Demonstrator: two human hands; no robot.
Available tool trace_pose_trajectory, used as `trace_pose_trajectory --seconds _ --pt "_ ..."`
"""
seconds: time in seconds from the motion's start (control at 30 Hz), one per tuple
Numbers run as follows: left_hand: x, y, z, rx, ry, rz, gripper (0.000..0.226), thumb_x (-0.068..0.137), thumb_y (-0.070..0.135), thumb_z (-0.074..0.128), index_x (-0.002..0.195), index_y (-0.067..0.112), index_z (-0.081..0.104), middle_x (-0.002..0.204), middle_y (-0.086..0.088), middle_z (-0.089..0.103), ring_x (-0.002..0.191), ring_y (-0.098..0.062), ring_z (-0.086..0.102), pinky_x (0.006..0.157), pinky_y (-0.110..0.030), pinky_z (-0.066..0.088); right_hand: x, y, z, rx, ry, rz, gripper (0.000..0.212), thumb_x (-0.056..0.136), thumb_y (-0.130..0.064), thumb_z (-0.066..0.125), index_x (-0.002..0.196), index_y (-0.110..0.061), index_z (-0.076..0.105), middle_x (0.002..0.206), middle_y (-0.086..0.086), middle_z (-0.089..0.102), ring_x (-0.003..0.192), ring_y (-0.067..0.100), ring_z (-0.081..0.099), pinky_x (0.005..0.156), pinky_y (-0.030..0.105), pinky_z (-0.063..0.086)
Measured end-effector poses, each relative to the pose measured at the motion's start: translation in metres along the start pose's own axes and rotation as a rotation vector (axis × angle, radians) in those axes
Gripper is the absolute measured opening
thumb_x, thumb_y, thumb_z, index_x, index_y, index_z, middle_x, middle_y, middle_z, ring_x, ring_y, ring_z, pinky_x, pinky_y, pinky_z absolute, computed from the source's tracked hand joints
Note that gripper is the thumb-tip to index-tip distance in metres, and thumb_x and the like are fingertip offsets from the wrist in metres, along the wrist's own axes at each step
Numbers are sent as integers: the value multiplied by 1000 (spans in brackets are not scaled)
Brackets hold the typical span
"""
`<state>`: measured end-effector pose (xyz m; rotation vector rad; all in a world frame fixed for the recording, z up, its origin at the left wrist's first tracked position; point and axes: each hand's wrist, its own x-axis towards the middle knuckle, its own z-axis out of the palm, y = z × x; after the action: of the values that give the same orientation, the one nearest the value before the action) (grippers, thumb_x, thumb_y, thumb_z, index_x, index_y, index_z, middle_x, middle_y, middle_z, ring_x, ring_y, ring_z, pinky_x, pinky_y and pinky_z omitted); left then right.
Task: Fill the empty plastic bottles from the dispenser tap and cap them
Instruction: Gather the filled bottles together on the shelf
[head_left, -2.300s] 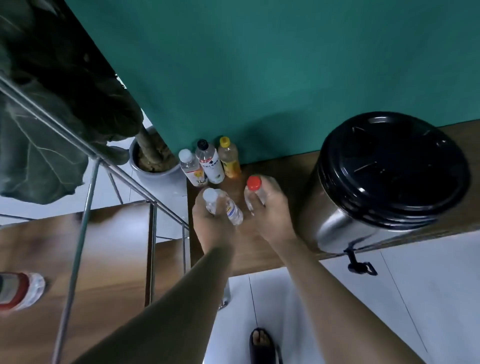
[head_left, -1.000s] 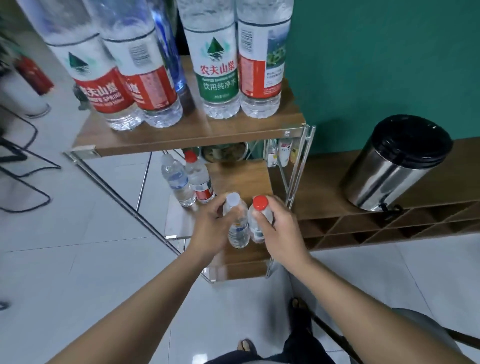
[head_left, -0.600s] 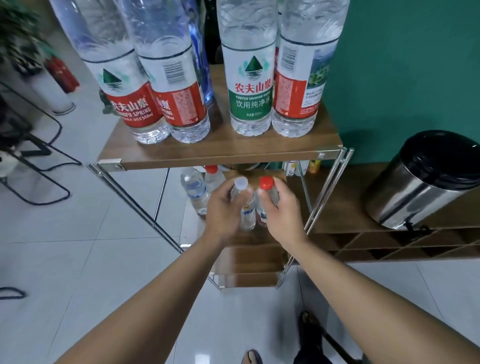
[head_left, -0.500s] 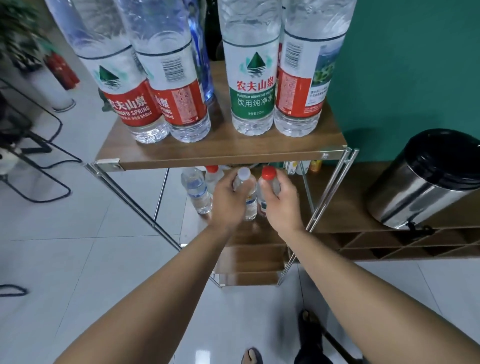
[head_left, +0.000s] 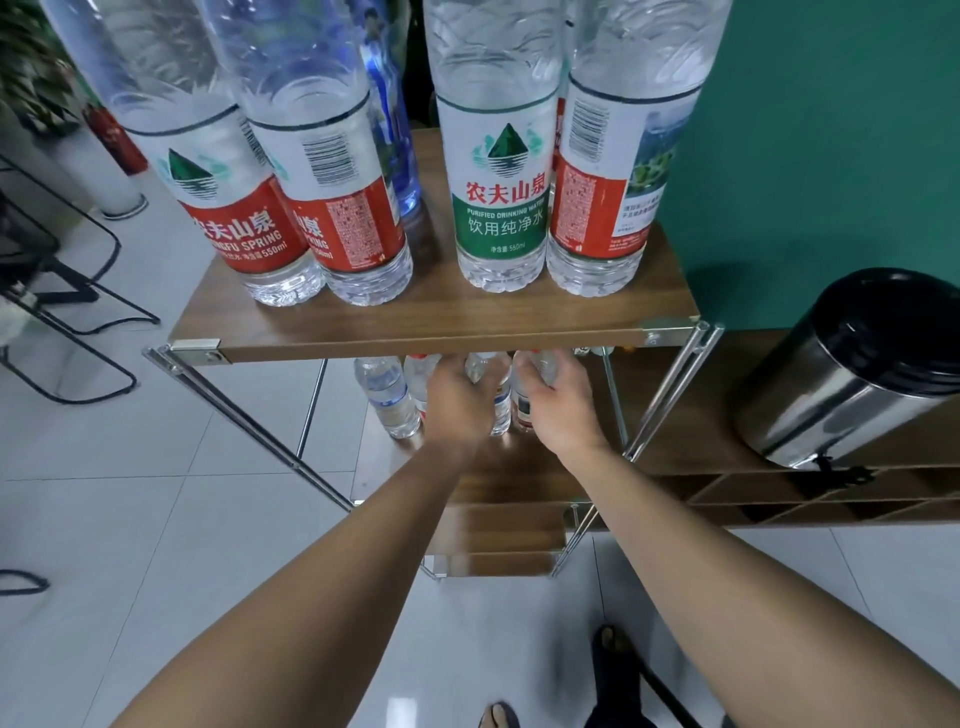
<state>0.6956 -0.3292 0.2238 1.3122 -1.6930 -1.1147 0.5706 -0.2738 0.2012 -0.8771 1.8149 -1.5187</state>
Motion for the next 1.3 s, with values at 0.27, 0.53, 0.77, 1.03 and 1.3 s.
trace_pose_trajectory --seconds 0.27,0.53,0.77,1.03,1.3 --pt "-26 17 -20 150 68 207 33 105 17 77 135 12 66 111 9 68 111 -7 64 97 -10 46 -33 -17 -19 -195 -66 -136 44 114 -30 57 156 -34 46 160 -12 51 145 9 50 121 39 41" --pt "-97 -7 -10 174 -67 361 15 108 20 72 121 27 73 117 14 63 117 -14 62 98 -47 56 -112 -13 -41 -219 -13 -232 38 118 -32 49 155 -29 58 148 -18 62 132 -8 58 110 18 46" --pt "-164 -20 51 122 -427 262 27 110 3 61 116 27 71 106 12 71 102 -15 70 87 -31 55 -168 29 -113 -377 40 -420 31 117 -20 48 129 -11 75 133 -4 65 128 14 61 111 28 48" --pt "-144 13 198 -93 -455 -173 17 111 17 70 103 27 80 99 9 82 97 -16 80 92 -45 65 -96 77 -226 -469 197 -221 32 116 -32 51 134 -18 73 142 -9 59 136 10 56 116 35 46" --pt "-65 -8 340 -85 -235 -498 17 115 38 59 119 35 75 113 10 78 106 -15 75 93 -35 62 67 157 -277 -444 109 -59 39 114 -44 53 145 -24 65 155 -9 50 139 8 54 116 36 49"
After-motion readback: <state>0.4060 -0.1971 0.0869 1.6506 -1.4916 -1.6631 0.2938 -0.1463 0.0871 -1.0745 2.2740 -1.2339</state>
